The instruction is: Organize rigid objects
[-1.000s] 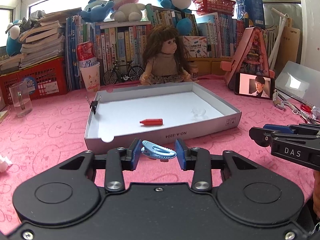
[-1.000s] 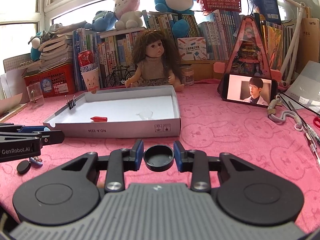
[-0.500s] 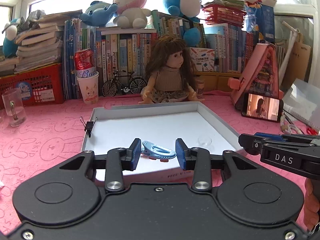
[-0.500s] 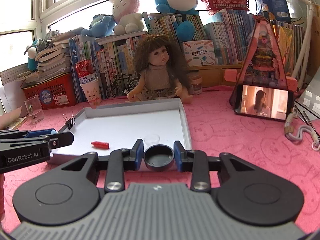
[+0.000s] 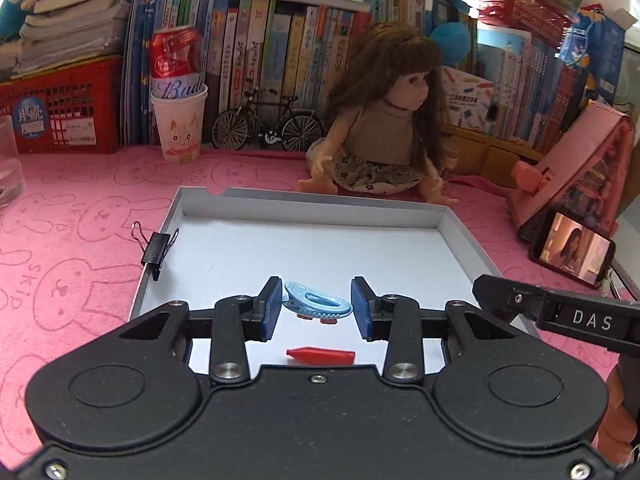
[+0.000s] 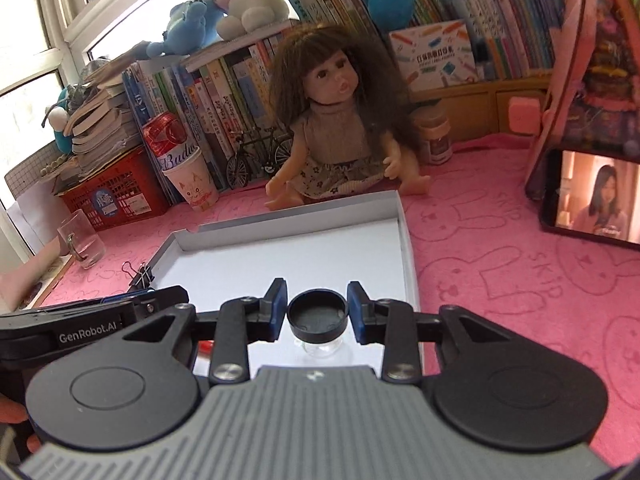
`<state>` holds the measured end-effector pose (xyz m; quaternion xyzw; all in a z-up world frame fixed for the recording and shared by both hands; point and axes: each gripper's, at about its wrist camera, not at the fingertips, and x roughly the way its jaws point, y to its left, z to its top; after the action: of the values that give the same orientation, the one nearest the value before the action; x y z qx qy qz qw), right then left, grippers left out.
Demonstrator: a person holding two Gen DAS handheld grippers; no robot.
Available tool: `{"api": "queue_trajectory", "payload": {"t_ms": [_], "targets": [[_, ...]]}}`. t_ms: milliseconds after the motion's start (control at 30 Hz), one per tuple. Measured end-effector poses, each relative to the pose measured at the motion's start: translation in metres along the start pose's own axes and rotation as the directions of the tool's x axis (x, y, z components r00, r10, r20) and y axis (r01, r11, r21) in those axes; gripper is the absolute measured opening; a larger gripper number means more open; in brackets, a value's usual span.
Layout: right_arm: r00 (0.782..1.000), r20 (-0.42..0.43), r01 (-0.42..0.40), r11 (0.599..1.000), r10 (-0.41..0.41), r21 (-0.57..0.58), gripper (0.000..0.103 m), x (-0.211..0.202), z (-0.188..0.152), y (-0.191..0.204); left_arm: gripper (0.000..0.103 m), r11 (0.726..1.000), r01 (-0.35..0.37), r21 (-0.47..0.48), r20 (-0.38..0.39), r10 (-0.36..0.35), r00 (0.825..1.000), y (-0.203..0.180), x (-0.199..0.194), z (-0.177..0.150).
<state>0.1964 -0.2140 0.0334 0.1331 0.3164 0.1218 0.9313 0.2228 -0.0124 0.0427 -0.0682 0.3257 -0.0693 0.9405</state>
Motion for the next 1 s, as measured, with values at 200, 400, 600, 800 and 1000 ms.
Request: {"api": "queue_trajectory", "payload": {"t_ms": [200, 400, 600, 800, 1000], "targets": [[0.999, -0.037, -0.007, 0.999, 0.008, 0.032, 0.038, 0.025, 0.003, -0.001, 0.036, 0.999, -0.019, -0.033, -0.042, 0.017, 0.999, 0.006, 0.026, 0.004], [0.999, -0.037, 0.016, 1.000, -0.015, 0.025, 0.038, 0.037, 0.006, 0.003, 0.036, 1.000, -0.018, -0.024, -0.043, 0.017, 0.999, 0.003, 0.034, 0.001], [0.998, -0.052, 0.035, 0.999, -0.034, 0.036, 0.038, 0.050, 0.005, 0.001, 0.036, 0.999, -0.018, -0.029, -0.060, 0.017, 0.998, 0.003, 0.041, -0.002], [0.997, -0.062, 0.044, 0.998, -0.041, 0.044, 0.038, 0.058, 0.000, -0.001, 0.036, 0.999, -0.018, -0.030, -0.073, 0.016, 0.997, 0.003, 0.046, -0.005], [0.997, -0.069, 0.044, 0.998, -0.041, 0.041, 0.038, 0.062, -0.001, 0.000, 0.036, 0.999, -0.020, -0.034, -0.075, 0.018, 0.997, 0.004, 0.048, -0.008]]}}
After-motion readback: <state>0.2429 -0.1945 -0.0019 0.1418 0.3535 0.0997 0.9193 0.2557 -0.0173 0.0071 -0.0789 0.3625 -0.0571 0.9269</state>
